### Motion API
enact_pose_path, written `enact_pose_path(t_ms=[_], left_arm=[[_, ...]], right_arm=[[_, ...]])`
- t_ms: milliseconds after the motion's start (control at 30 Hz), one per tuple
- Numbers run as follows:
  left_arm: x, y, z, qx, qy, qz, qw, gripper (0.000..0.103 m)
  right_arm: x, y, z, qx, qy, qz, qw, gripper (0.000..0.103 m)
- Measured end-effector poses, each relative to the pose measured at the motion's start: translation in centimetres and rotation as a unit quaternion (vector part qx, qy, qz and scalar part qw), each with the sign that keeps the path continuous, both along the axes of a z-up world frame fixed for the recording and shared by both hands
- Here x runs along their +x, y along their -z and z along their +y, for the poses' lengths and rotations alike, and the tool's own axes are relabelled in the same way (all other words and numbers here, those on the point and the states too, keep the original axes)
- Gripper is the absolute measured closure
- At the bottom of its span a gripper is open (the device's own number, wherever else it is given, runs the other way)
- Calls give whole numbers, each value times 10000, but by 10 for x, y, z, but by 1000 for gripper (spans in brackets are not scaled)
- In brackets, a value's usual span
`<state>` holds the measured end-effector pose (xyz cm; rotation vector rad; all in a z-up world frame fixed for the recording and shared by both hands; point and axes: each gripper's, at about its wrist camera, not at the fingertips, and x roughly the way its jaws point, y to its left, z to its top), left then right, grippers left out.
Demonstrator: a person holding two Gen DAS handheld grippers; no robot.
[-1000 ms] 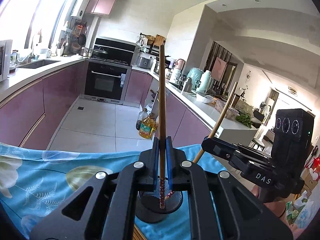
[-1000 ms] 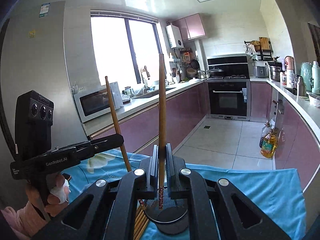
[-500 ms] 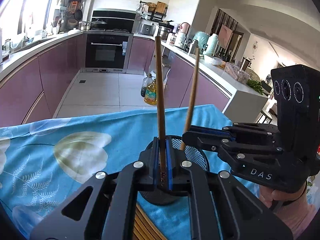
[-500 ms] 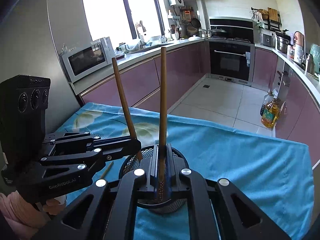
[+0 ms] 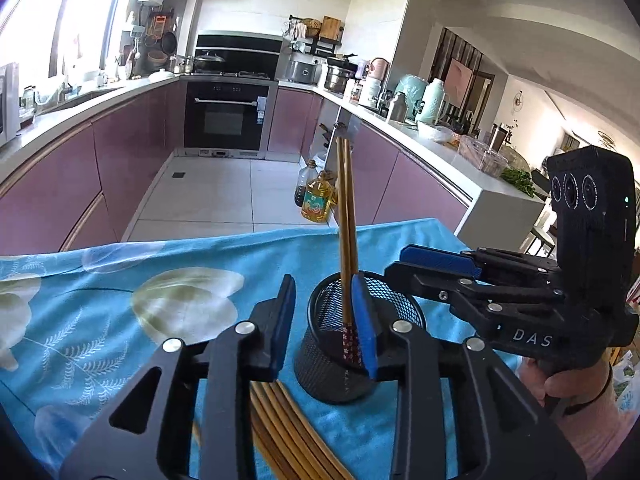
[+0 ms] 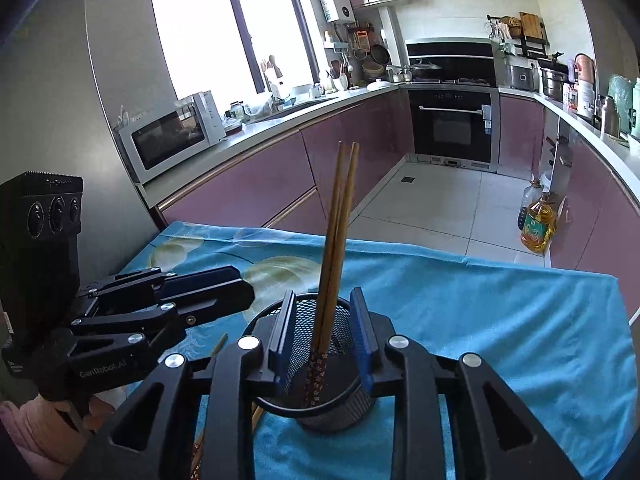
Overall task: Organize utensils
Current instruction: 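Open both tools to release the chopsticks in the cup and withdraw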
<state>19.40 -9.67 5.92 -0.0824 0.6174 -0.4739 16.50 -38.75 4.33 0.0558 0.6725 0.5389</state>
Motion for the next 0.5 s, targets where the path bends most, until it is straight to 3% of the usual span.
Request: enact_pose_path(t_ms=[200,500], left_arm=[[-44,-2,37,178,-380,-270,9988,54],[-83,58,84,639,-689,377,9949,51]], right_arm=[[-36,-3,3,119,-315,-197,9992,59],[-61,47,33,-272,-707,461,9961,57]])
